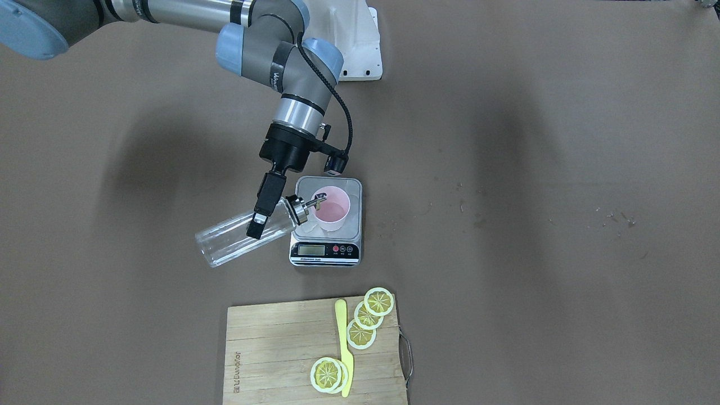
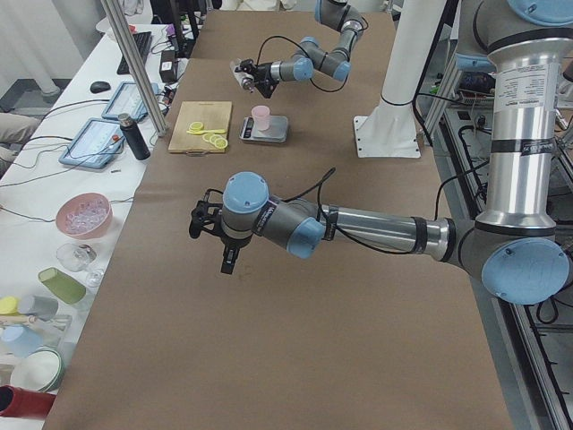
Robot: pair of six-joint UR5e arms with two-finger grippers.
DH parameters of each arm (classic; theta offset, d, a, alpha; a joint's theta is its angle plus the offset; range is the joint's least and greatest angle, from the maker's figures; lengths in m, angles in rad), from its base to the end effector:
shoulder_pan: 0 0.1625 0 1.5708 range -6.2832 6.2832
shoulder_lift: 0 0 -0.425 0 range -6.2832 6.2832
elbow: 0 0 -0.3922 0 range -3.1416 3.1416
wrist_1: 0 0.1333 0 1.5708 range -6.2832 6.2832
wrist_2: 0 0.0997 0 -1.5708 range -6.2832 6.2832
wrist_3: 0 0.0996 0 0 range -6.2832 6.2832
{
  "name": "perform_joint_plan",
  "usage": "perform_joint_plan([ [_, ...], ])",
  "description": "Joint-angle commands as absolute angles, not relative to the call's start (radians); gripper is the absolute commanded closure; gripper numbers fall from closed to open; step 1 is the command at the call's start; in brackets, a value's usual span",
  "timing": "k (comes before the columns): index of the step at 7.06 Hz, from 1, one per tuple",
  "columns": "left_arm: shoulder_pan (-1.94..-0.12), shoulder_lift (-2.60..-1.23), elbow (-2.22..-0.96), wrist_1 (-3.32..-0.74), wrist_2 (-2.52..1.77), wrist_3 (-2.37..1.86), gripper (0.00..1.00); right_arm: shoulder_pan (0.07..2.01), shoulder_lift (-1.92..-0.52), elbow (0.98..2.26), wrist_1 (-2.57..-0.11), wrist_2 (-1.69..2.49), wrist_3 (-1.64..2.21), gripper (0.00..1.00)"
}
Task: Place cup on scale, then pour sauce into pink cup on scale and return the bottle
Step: 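Tilt the glass bottle with the right gripper to pour into the pink cup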
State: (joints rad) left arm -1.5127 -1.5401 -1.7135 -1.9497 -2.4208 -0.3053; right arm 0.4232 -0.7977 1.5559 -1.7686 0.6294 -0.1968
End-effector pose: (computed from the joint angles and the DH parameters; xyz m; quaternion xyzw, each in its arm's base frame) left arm -0.0296 -0.4982 0.5544 0.1455 0.4334 -0.0095 0.8893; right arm -0.5479 -0.4813 0.1937 0.4186 0.2747 -0.4352 0.7483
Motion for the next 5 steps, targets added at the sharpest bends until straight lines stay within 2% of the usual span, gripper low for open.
perform_joint_plan([
  [1, -1.514, -1.54, -1.709, -1.95, -2.419, -0.305, 0.03, 0.417, -0.805, 1.555, -1.77, 0.601, -0.199, 1.0],
  [5, -1.514, -1.542, -1.703, -1.951, -2.421, -0.307, 0.03, 0.416, -0.813, 1.552, -1.772, 0.561, -0.201, 1.0],
])
